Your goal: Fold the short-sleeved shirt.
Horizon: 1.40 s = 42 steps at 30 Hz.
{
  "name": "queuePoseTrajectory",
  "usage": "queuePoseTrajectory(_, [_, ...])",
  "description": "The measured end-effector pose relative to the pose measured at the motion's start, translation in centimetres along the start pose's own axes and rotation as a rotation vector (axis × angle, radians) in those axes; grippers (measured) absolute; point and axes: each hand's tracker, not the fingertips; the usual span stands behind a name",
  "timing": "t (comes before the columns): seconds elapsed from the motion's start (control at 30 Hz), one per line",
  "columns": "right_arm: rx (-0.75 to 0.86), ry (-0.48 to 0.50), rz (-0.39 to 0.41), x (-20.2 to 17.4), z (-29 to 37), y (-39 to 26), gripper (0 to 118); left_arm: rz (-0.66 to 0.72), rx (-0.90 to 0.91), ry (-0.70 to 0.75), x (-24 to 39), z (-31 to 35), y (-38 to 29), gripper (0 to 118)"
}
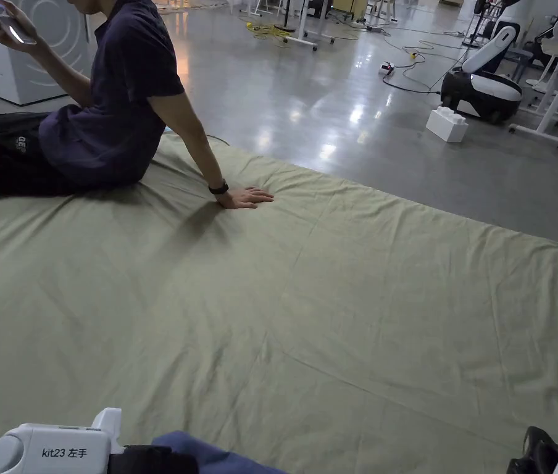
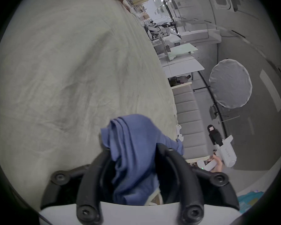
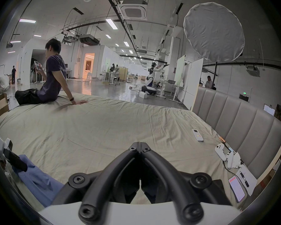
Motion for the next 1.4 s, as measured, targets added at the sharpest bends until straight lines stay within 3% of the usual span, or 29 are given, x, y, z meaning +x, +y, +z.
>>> queuePoseTrajectory(0.17, [-0.008,-0.003,0.001,0.3,0.4,-0.3,1,0.005,-0.012,0.038,0.3,0.6,1.0,16])
queuePoseTrajectory(0.23, [-0.01,-0.007,0.001,0.5,0.4,-0.4,1,-0.065,-0.018,0.092,1.2,1.0,1.4,14])
queuePoseTrajectory(0.57, [0.008,-0.006,-0.004,1.7,0.4,0.1,1,-0.137,0.033,0.155,5.7,4.9,2.9,13])
queuePoseTrajectory(0.77, [0.022,0.004,-0.013,2.0,0.6,0.0,1,-0.188,0.082,0.348,9.1,9.1,3.1,13])
queuePoseTrajectory(0.93, [0.025,0.022,-0.03,1.9,0.7,-0.3,1,-0.247,0.069,0.472,13.1,8.8,1.8,13])
queuePoseTrajectory(1.07, [0.025,0.035,-0.043,2.0,0.9,-0.6,1,-0.244,0.069,0.449,16.0,7.5,0.5,13])
queuePoseTrajectory(1.27, [0.028,0.04,-0.051,2.8,1.5,-0.9,1,-0.187,0.053,0.3,19.4,4.8,-1.1,13])
queuePoseTrajectory(1.4, [0.024,0.032,-0.059,3.7,1.7,-1.4,1,-0.21,0.017,0.313,20.6,1.5,-1.7,13])
